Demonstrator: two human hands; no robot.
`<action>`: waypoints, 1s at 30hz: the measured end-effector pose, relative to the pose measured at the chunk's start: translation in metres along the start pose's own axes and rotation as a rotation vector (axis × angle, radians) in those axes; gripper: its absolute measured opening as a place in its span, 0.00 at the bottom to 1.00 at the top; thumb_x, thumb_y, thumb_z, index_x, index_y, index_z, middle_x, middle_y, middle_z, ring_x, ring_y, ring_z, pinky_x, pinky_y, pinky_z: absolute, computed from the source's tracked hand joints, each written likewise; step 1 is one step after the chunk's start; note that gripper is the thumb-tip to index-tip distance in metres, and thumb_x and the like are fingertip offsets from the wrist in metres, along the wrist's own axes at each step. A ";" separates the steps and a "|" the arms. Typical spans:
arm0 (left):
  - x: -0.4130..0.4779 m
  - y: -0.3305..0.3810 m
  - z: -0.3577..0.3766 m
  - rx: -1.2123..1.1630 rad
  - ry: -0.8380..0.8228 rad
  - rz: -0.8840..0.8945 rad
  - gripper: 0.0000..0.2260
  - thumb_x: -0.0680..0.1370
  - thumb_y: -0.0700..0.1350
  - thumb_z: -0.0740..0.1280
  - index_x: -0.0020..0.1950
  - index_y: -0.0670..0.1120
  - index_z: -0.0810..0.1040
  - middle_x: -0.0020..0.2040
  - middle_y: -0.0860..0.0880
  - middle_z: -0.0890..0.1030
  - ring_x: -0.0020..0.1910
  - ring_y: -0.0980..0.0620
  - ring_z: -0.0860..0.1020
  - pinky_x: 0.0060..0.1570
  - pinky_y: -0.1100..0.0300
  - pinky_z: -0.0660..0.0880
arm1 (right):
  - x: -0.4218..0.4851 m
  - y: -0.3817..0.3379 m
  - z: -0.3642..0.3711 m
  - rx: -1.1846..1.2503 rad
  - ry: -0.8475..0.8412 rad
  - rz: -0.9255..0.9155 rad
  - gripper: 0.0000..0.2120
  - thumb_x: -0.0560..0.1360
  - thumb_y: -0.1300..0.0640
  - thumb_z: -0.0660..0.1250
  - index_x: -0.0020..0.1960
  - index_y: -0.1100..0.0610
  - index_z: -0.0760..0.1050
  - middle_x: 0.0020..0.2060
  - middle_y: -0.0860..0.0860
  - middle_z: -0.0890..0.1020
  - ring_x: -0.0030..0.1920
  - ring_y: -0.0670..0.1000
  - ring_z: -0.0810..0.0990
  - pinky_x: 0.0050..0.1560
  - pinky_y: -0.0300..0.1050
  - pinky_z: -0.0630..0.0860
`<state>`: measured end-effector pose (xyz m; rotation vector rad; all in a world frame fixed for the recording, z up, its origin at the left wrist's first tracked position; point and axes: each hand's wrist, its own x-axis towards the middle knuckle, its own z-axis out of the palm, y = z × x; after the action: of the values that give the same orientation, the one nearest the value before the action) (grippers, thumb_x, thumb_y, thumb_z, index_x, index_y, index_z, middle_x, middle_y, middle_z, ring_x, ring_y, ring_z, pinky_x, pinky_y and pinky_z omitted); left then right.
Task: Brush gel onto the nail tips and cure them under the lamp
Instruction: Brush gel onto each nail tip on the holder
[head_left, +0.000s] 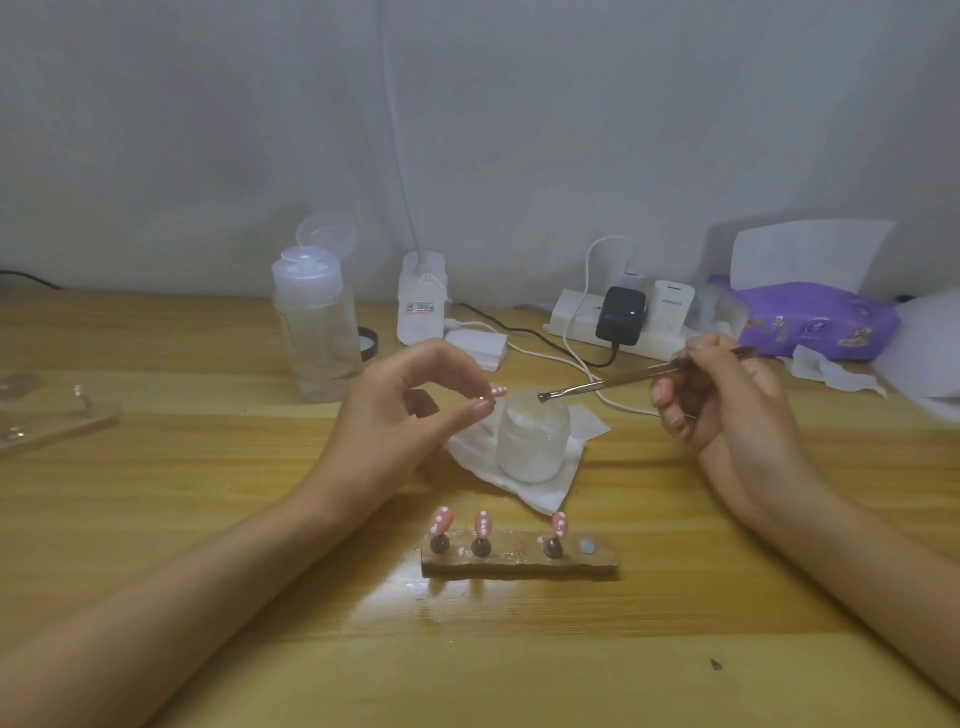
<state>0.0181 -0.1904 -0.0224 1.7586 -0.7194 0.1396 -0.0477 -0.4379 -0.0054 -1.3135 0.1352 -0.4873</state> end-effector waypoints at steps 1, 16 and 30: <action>0.000 -0.001 0.000 0.049 -0.010 0.015 0.04 0.74 0.43 0.75 0.45 0.50 0.83 0.45 0.56 0.84 0.31 0.61 0.76 0.30 0.69 0.72 | -0.001 0.003 0.000 0.026 0.009 0.016 0.12 0.83 0.57 0.59 0.40 0.56 0.70 0.26 0.53 0.78 0.25 0.47 0.73 0.24 0.35 0.69; -0.004 -0.005 0.001 0.177 -0.049 0.143 0.05 0.75 0.42 0.75 0.43 0.51 0.82 0.35 0.68 0.78 0.25 0.59 0.67 0.30 0.75 0.64 | -0.004 0.014 0.000 -0.080 -0.154 -0.021 0.09 0.78 0.51 0.63 0.42 0.55 0.70 0.32 0.54 0.83 0.29 0.47 0.76 0.27 0.36 0.69; -0.004 -0.008 0.000 0.200 -0.036 0.175 0.05 0.75 0.43 0.74 0.43 0.52 0.81 0.44 0.62 0.81 0.26 0.56 0.68 0.32 0.72 0.66 | -0.005 0.012 0.001 -0.060 -0.161 -0.045 0.10 0.77 0.50 0.63 0.41 0.53 0.69 0.32 0.54 0.83 0.30 0.46 0.76 0.26 0.35 0.68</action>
<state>0.0191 -0.1872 -0.0313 1.8895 -0.9113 0.3088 -0.0484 -0.4334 -0.0174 -1.4116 -0.0139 -0.4159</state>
